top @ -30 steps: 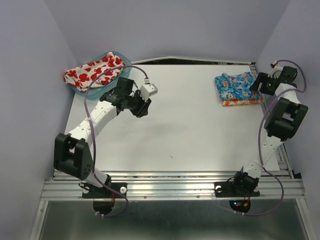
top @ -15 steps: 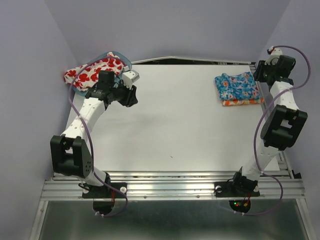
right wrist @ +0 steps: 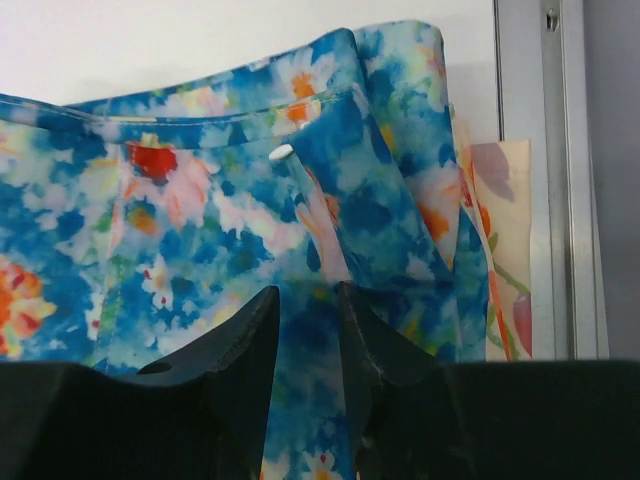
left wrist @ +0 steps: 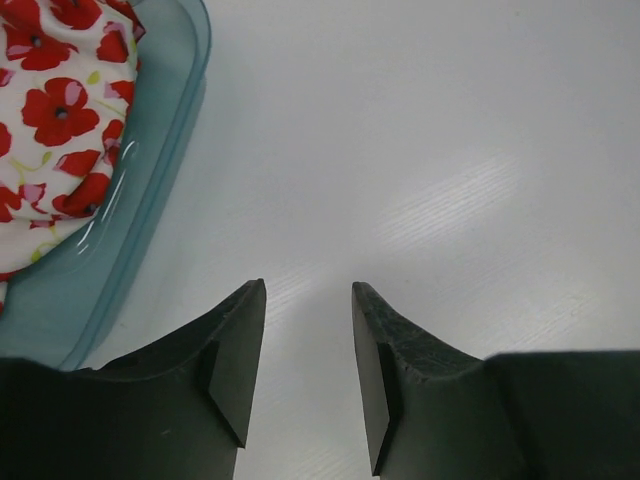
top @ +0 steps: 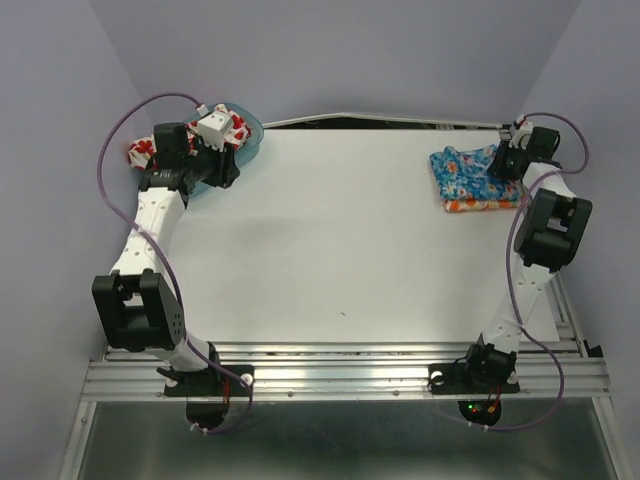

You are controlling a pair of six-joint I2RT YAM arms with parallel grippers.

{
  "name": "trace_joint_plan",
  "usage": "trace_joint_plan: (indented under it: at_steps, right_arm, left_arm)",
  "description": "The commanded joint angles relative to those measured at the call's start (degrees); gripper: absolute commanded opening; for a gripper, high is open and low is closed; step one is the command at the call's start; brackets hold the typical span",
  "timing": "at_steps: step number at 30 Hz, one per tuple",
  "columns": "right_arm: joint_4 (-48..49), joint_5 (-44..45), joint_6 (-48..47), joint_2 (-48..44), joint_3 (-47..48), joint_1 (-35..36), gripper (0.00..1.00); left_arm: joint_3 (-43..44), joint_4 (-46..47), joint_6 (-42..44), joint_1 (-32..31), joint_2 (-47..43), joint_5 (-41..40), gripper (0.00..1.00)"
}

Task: Fold and stack the skirts
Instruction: Neatly place the folded skirt to the corner

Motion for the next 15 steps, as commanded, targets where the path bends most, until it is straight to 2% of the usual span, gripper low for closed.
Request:
trace_joint_plan:
  at_steps: [1,2,3,4,5,11,15]
  right_arm:
    - [2.8,3.5,-1.4,1.3,4.0,-0.3,0.37]
    - [2.6,3.7,-1.5,1.7,4.6,-0.3,0.38]
    - [2.4,4.1,-2.0,1.9,4.8,-0.3,0.43]
    - [2.1,4.3,-2.0,1.9,5.0,-0.3,0.46]
    - [1.8,3.8,-2.2,1.0,5.0,-0.3,0.57]
    - [-0.1,1.1,-3.8,-6.6,2.8,-0.3,1.0]
    - [-4.1,0.0,-5.6,-11.4,2.3,-0.3,1.0]
  left_arm:
    - [4.0,3.8,0.3,1.6,-0.3,-8.1,0.52]
    - [5.0,3.5,1.3,1.7,1.0,-10.0,0.53]
    - [7.5,2.3,1.9,2.0,2.0,-14.1,0.58]
    - [9.5,1.2,2.8,2.0,3.4,-14.2,0.59]
    - [11.9,-2.2,4.9,2.2,7.0,-18.2,0.59]
    - [30.0,-7.8,8.9,6.5,22.6,-22.5,0.61]
    - [42.8,-13.2,11.4,7.7,32.7,-19.2,0.69]
